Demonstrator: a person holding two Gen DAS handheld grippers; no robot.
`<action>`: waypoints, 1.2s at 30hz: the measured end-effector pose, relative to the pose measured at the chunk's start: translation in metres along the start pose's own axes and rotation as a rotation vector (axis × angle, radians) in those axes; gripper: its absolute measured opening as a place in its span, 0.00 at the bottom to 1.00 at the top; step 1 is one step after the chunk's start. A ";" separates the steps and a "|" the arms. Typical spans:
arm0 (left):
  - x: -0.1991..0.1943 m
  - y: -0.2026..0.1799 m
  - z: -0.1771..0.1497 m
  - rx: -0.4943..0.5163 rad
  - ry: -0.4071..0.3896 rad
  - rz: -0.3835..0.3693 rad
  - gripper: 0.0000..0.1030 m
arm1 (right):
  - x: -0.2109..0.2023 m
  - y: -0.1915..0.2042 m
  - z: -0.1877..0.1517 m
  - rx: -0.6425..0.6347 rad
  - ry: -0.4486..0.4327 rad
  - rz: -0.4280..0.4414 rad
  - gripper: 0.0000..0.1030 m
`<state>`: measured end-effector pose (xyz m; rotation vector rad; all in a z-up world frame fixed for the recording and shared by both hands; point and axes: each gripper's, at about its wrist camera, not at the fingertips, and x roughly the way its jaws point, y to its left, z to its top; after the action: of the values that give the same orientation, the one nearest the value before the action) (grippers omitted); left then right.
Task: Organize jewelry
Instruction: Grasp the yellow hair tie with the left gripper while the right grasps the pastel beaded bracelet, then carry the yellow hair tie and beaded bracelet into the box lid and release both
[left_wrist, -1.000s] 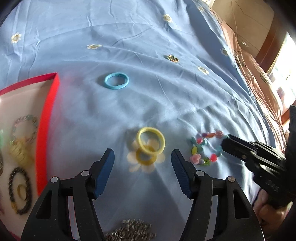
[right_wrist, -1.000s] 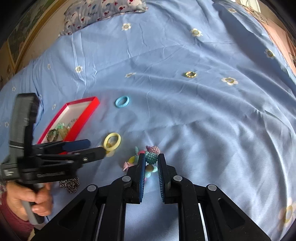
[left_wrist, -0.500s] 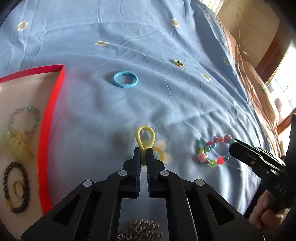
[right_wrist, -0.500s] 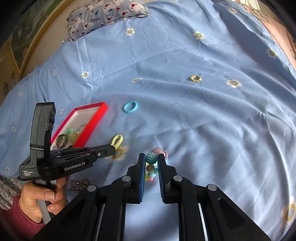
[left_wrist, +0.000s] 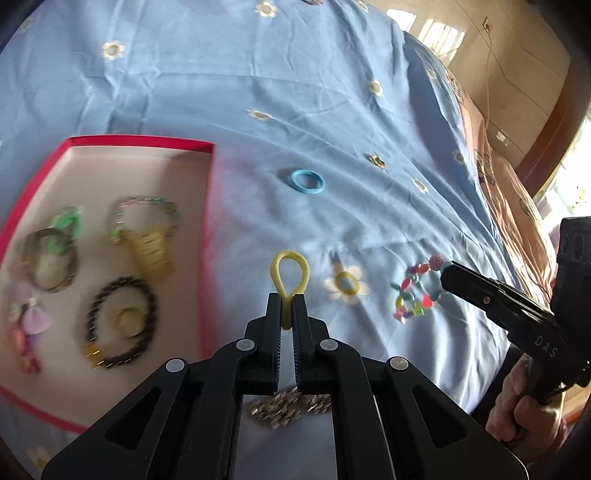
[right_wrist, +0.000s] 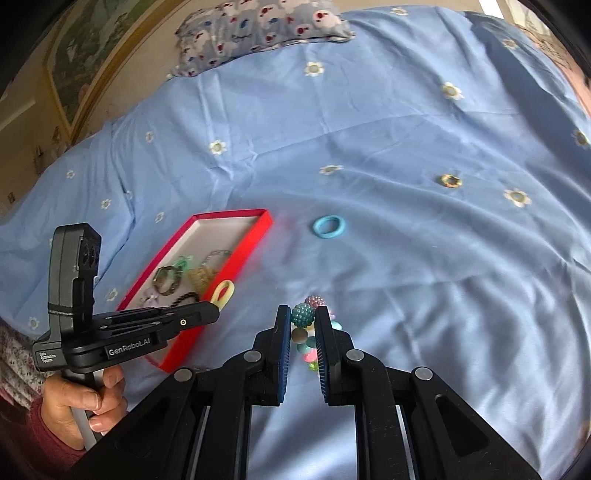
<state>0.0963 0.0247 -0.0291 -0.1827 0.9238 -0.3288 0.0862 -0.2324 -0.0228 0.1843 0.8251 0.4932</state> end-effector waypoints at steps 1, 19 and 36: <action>-0.004 0.003 -0.001 -0.007 -0.005 0.005 0.04 | 0.001 0.004 0.000 -0.005 0.002 0.007 0.12; -0.053 0.078 -0.035 -0.173 -0.058 0.097 0.04 | 0.027 0.070 0.006 -0.102 0.041 0.125 0.12; -0.072 0.118 -0.046 -0.246 -0.078 0.147 0.04 | 0.057 0.126 0.005 -0.192 0.086 0.212 0.12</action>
<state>0.0424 0.1602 -0.0373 -0.3490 0.8936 -0.0707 0.0788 -0.0945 -0.0130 0.0732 0.8408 0.7808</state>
